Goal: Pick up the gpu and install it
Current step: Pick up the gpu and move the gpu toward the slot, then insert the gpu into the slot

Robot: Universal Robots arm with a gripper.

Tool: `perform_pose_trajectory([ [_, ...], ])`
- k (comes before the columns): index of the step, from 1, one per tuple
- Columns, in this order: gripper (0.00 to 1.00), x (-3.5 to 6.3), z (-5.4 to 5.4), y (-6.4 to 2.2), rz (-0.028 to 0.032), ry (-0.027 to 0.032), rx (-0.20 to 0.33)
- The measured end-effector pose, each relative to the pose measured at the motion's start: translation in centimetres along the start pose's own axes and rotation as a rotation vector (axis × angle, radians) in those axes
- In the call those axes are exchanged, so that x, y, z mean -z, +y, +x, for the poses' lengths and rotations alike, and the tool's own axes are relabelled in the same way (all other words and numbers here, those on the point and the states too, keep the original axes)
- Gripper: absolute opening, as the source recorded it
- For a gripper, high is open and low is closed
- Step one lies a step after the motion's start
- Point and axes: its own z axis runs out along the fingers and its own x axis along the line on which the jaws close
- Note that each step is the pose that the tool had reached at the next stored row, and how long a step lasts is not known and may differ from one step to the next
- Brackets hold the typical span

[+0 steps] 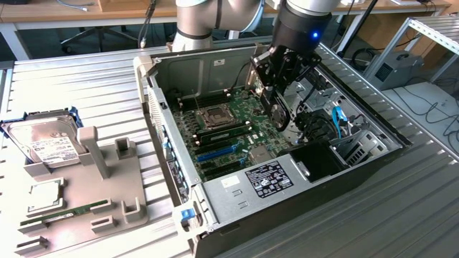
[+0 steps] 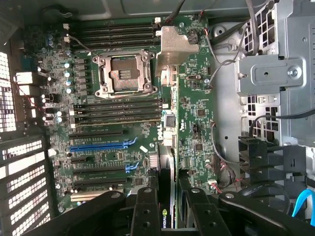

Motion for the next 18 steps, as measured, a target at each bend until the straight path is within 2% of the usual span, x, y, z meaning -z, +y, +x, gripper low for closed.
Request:
perform_pose_trajectory([
  [10, 0.26, 0.00, 0.00, 0.00, 0.0000, 0.0000, 0.002],
  [18, 0.26, 0.00, 0.00, 0.00, -0.0007, 0.0005, 0.028],
])
